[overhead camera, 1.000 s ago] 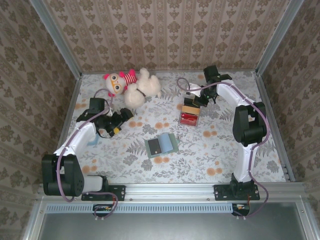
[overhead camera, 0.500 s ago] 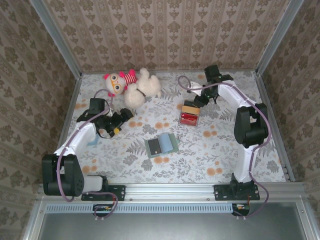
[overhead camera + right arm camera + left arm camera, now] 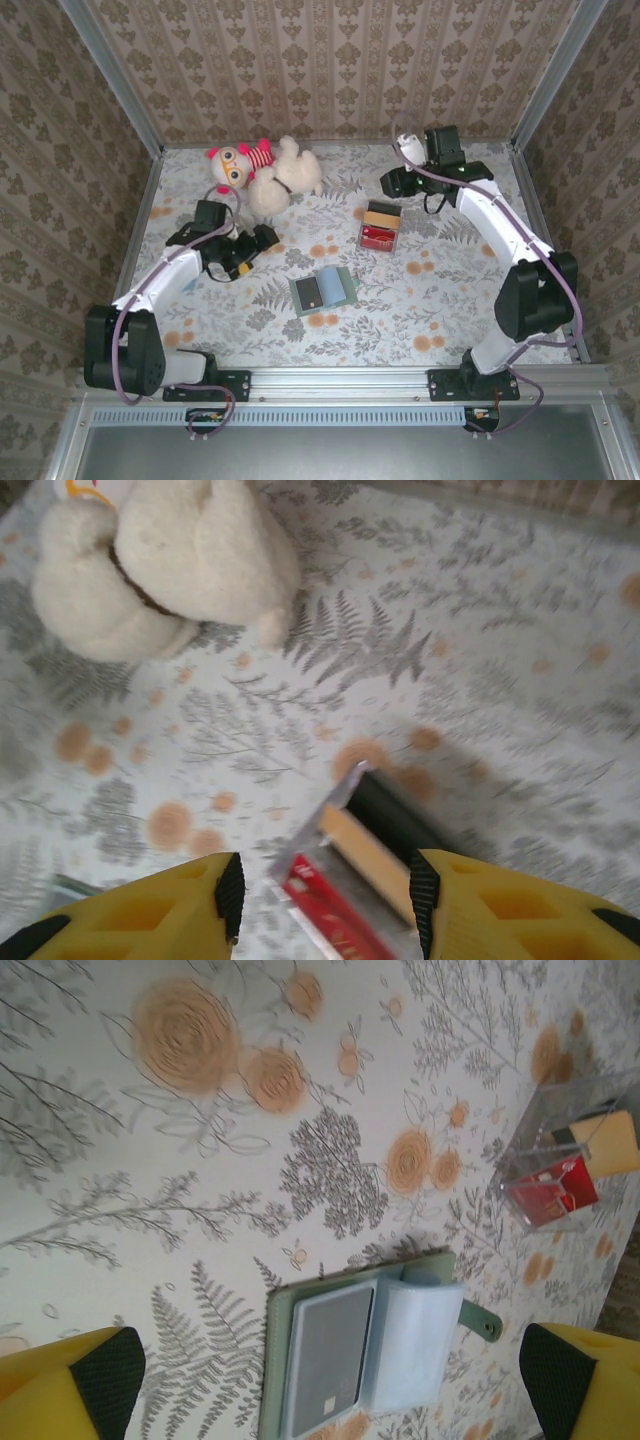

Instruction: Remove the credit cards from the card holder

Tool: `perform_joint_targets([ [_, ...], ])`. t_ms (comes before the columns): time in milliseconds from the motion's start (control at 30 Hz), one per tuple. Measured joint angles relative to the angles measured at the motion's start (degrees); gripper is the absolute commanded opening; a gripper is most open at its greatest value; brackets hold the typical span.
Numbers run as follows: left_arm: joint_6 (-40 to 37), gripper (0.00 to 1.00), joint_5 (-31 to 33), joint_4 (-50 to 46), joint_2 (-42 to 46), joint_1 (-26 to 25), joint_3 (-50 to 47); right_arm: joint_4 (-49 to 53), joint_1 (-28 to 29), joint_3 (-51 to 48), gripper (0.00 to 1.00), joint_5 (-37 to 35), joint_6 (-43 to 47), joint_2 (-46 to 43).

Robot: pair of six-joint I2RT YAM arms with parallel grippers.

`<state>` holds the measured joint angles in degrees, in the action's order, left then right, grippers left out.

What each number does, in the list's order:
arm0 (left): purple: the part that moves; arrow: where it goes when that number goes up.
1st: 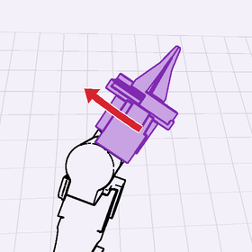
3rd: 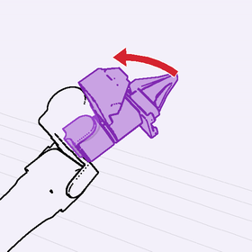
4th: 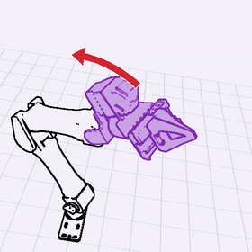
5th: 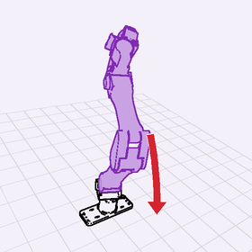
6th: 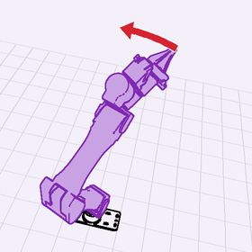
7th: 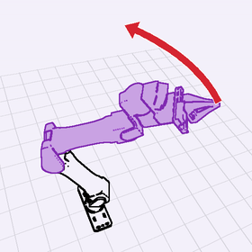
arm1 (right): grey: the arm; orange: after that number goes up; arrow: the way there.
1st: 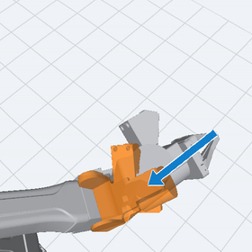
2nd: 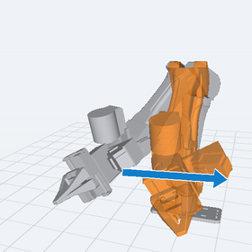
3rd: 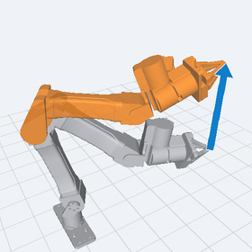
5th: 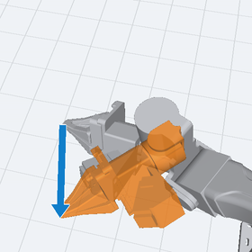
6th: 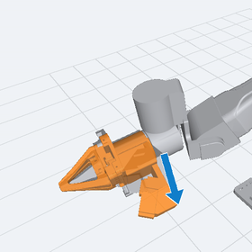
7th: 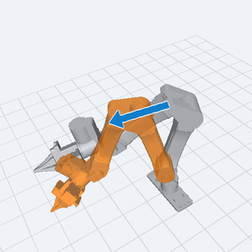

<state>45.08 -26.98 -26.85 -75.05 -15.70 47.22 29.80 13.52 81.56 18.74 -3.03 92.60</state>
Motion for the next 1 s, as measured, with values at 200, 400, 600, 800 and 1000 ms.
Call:
perform_joint_targets([
  [200,3.08,0.81,1.79,1.55,-0.57,-6.71,-0.35,-0.46,9.01,-9.44,0.54,2.67,-16.48,-0.50],
  [400,6.54,0.63,2.36,4.15,-5.25,-9.25,-1.88,-2.14,17.49,-11.69,0.53,4.57,-25.64,4.24],
  [600,9.29,0.47,1.81,7.98,-10.01,-12.57,-1.97,-2.82,21.44,-11.82,0.52,5.99,-29.09,12.09],
  [800,10.71,0.35,1.31,10.16,-14.12,-14.64,-1.95,-2.19,22.27,-11.76,0.55,5.95,-29.97,16.24],
  [1000,10.88,0.26,1.57,10.23,-15.65,-14.71,-1.95,-2.27,22.27,-11.28,0.52,7.82,-29.83,18.10],
])
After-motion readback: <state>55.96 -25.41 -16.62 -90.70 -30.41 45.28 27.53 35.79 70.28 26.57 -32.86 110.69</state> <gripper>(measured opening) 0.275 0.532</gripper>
